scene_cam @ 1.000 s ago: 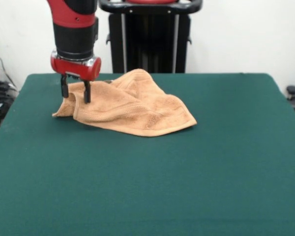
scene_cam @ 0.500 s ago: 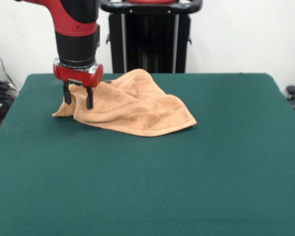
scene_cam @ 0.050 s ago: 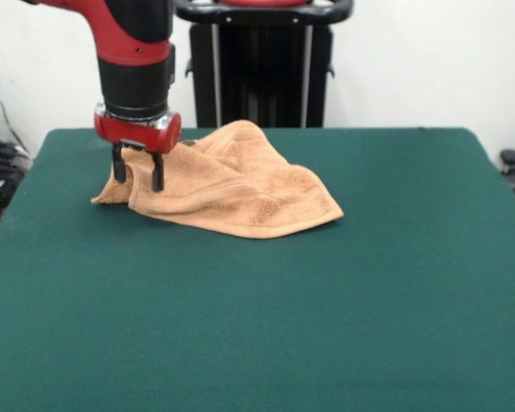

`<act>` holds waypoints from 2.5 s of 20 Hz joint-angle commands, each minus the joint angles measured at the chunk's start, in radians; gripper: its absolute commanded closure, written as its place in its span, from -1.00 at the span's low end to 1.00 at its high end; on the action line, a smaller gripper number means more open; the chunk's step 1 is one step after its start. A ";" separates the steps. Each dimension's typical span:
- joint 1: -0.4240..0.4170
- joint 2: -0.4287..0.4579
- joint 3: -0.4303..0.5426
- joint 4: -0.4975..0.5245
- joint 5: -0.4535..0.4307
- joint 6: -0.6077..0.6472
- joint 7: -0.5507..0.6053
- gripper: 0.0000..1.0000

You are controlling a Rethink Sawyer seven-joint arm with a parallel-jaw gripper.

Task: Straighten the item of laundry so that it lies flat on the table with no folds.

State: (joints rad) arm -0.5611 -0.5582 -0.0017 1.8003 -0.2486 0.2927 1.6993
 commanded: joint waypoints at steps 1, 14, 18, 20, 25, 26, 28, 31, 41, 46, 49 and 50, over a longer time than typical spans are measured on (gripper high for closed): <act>0.017 0.072 0.117 0.004 -0.027 -0.005 0.050 -1.00; 0.036 0.100 0.105 0.003 -0.026 -0.047 0.078 -1.00; 0.034 0.099 0.106 0.004 -0.026 -0.047 0.077 -1.00; 0.034 0.101 0.107 0.003 -0.026 -0.048 0.077 -1.00; 0.037 0.098 0.103 -0.001 -0.025 -0.047 0.078 -1.00; 0.037 0.096 0.104 -0.001 -0.025 -0.043 0.077 -1.00; 0.039 0.092 0.101 0.002 -0.025 -0.044 0.078 -1.00; 0.041 0.089 0.100 0.003 -0.026 -0.044 0.079 -1.00; 0.053 0.082 0.090 -0.002 -0.033 -0.056 0.081 -1.00; 0.053 0.077 0.092 0.001 -0.030 -0.052 0.081 -1.00; 0.054 0.076 0.090 0.003 -0.031 -0.053 0.082 -1.00; 0.055 0.077 0.089 0.001 -0.031 -0.051 0.081 -1.00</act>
State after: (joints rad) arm -0.5501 -0.4916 -0.0019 1.7998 -0.2485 0.2921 1.6993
